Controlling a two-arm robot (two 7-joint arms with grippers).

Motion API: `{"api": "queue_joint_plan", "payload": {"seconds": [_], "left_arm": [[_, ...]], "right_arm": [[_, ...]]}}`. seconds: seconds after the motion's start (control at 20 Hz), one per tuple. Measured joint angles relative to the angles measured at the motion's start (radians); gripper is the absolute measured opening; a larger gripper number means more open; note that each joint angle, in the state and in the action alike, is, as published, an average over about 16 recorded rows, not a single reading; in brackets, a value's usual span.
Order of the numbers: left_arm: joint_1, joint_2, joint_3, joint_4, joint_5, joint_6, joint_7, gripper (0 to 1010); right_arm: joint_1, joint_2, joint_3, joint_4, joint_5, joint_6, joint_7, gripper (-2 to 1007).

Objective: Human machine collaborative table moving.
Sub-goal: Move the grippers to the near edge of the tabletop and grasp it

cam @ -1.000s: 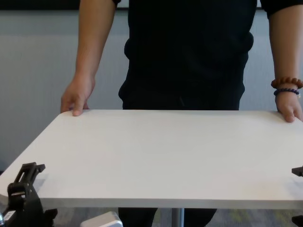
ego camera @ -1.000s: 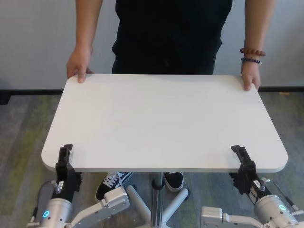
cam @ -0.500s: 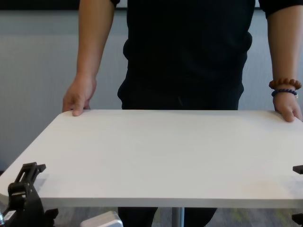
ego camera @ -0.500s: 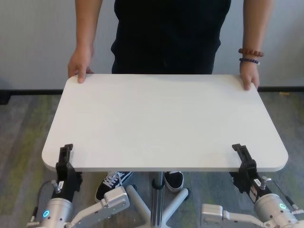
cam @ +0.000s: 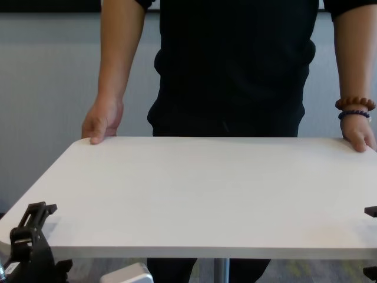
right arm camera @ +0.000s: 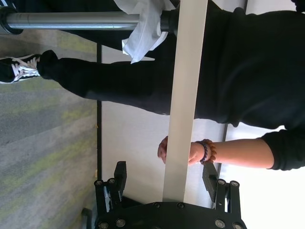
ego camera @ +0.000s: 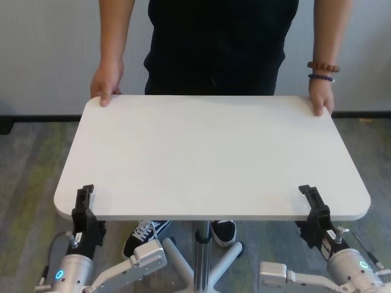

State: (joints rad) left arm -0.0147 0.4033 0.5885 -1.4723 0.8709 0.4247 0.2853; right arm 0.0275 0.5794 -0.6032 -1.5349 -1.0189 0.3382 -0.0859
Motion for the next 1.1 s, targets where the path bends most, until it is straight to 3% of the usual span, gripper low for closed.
{"api": "queue_joint_plan", "payload": {"seconds": [1.1], "left_arm": [[-0.001, 0.001, 0.002, 0.000, 0.000, 0.003, 0.002, 1000]], "right_arm": [[-0.007, -0.031, 0.032, 0.022, -0.039, -0.013, -0.021, 1001]]}}
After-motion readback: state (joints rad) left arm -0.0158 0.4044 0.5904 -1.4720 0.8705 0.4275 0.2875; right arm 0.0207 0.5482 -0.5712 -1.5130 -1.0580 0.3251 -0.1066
